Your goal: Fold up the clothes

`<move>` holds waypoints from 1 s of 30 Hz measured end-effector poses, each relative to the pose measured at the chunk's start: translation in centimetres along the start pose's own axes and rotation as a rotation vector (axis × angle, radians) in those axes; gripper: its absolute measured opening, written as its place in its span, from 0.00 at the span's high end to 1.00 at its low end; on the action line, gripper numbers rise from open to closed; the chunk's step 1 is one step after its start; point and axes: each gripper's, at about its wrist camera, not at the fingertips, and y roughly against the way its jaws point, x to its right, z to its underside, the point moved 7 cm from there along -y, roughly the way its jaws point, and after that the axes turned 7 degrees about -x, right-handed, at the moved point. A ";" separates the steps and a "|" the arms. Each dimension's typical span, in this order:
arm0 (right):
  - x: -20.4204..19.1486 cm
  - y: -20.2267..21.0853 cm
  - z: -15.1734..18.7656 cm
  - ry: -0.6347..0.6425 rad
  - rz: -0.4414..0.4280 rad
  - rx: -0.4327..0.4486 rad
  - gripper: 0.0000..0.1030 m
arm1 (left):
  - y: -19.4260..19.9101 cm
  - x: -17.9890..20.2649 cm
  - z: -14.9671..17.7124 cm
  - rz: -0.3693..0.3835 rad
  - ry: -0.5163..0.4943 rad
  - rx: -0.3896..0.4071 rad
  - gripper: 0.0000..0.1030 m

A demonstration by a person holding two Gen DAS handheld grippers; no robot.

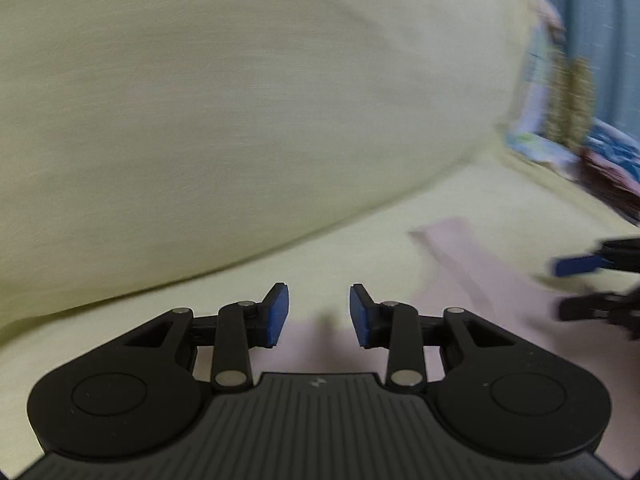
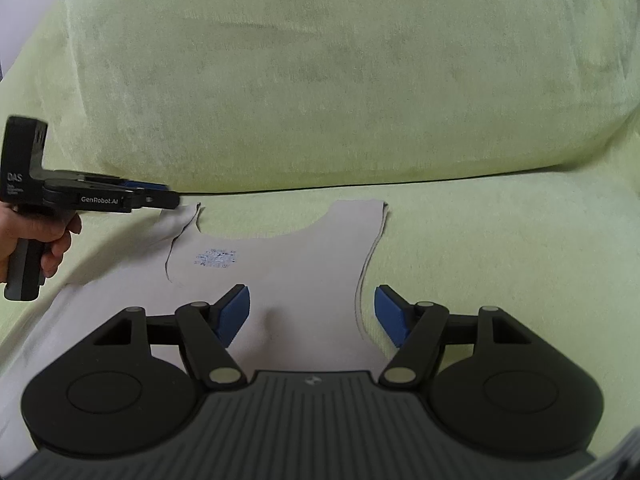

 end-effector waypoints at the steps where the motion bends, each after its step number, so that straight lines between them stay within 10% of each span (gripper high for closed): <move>1: 0.1 0.1 0.0 0.005 0.009 0.004 0.36 | -0.5 1.3 -0.4 0.026 -0.022 -0.005 0.61; 10: 2.4 2.3 -0.3 0.102 0.201 0.072 0.37 | -8.6 8.3 -4.0 0.152 -0.079 -0.092 0.61; 21: 5.2 3.7 0.3 0.064 0.188 0.069 0.36 | -16.6 9.2 -8.0 0.003 -0.055 -0.113 0.57; 30: 4.5 4.1 -0.6 0.024 0.093 0.094 0.31 | -6.0 5.7 -5.9 -0.053 0.056 -0.033 0.56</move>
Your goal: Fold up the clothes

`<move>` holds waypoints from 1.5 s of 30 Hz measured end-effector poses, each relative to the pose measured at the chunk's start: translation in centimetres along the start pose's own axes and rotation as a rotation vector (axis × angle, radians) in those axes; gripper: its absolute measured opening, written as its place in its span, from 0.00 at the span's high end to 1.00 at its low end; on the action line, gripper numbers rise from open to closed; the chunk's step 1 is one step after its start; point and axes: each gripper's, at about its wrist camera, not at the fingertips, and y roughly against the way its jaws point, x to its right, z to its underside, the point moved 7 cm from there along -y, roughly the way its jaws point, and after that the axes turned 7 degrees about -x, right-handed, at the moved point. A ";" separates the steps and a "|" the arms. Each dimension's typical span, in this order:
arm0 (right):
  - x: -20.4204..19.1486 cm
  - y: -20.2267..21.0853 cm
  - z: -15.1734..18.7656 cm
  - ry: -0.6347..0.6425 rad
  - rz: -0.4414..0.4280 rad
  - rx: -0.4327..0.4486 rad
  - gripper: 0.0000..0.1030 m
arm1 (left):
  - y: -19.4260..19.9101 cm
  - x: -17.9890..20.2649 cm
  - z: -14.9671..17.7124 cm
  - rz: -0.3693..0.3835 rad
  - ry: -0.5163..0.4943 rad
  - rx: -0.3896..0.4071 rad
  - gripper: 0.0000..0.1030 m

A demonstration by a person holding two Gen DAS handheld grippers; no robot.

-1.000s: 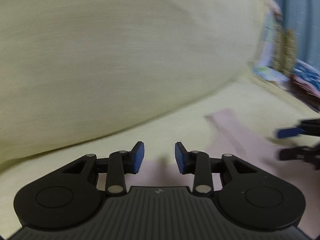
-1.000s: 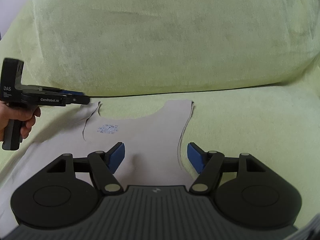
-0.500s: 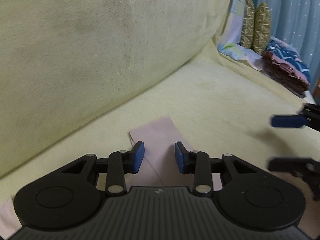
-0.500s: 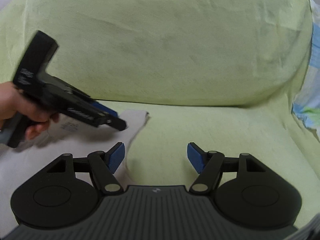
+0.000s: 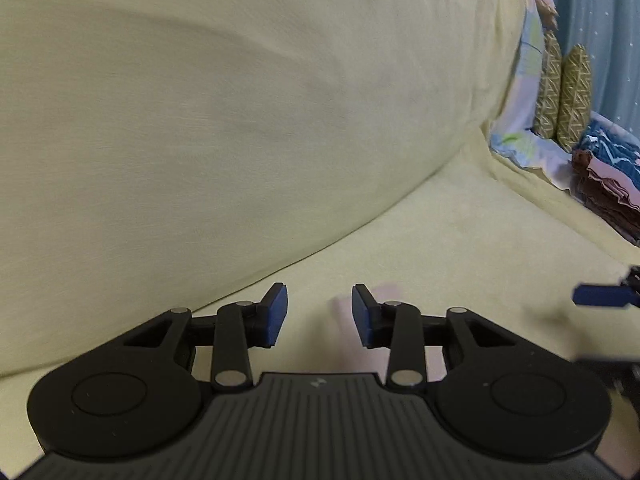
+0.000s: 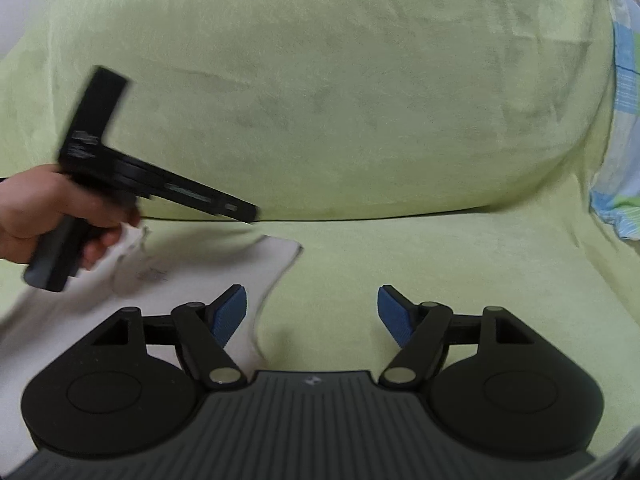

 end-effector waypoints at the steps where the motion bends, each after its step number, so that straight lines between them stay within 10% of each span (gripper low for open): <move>1: -0.2 0.0 0.0 0.001 -0.014 -0.002 0.31 | 1.7 -0.6 1.0 -0.009 0.020 0.004 0.56; 13: -6.7 -2.1 2.5 0.133 -0.255 -0.124 0.31 | 6.4 -1.2 13.3 -0.089 0.118 -0.063 0.56; 45: -7.4 -2.5 3.2 0.282 -0.001 -0.112 0.17 | 5.6 0.2 14.9 -0.141 0.118 0.022 0.29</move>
